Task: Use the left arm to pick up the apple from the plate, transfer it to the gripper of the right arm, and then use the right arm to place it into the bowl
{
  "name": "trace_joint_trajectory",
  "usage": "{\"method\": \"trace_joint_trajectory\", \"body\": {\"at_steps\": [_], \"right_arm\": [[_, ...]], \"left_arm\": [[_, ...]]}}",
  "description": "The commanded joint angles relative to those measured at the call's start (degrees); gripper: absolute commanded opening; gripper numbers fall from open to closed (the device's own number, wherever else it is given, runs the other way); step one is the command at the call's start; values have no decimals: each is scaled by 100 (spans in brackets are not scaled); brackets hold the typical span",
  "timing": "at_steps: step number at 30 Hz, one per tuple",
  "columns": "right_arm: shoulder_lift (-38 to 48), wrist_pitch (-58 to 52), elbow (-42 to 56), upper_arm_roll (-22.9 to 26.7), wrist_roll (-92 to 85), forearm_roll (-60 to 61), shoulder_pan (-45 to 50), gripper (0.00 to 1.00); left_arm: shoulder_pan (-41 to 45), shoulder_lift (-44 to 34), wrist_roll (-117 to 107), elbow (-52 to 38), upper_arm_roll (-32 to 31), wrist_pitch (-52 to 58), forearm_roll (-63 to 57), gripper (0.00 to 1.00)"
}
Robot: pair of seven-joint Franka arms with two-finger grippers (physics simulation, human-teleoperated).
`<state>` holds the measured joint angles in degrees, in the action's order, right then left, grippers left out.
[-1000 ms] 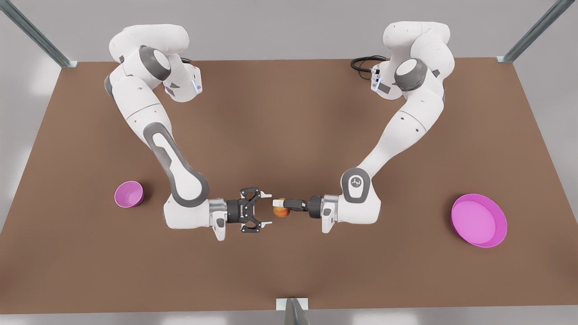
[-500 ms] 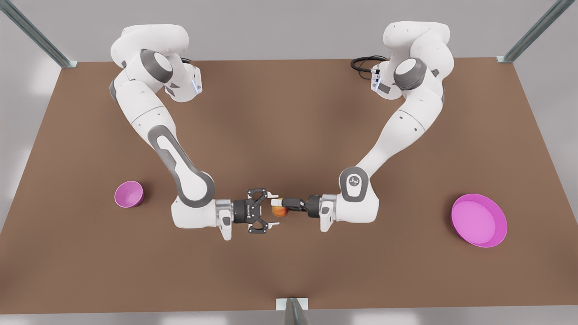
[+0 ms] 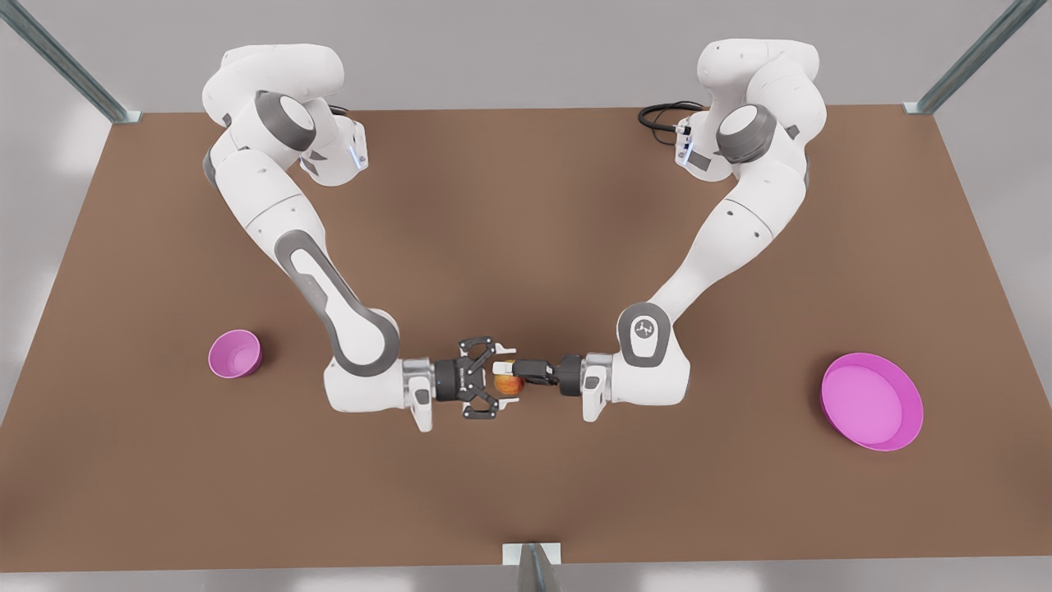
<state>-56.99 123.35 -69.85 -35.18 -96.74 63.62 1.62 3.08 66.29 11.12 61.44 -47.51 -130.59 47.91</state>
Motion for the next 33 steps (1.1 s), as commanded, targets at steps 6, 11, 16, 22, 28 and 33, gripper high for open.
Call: {"method": "trace_joint_trajectory", "body": {"at_steps": [6, 11, 16, 22, 28, 33], "right_arm": [[-40, -3, 33, -41, -293, 36, 5, 100], [-40, -3, 50, -41, -293, 36, 5, 72], [-40, -3, 59, -76, -258, 36, -3, 69], [-23, -83, 50, -76, -284, 1, -100, 67], [30, -1338, -46, -50, -249, -2178, -1101, 67], [988, -3123, -161, 20, 164, -5544, -2279, 67]], "left_arm": [[0, 7, 101, -1, -4, 16, 43, 72], [0, -11, 101, -9, -4, 16, 43, 72], [0, -11, 101, -9, -13, 8, 43, 88], [-9, -2, 92, -1, -13, 16, 52, 100], [-79, -72, -268, -9, -13, 34, 8, 100], [-1652, -1979, -2211, -53, -83, 3846, -5773, 100]]}}
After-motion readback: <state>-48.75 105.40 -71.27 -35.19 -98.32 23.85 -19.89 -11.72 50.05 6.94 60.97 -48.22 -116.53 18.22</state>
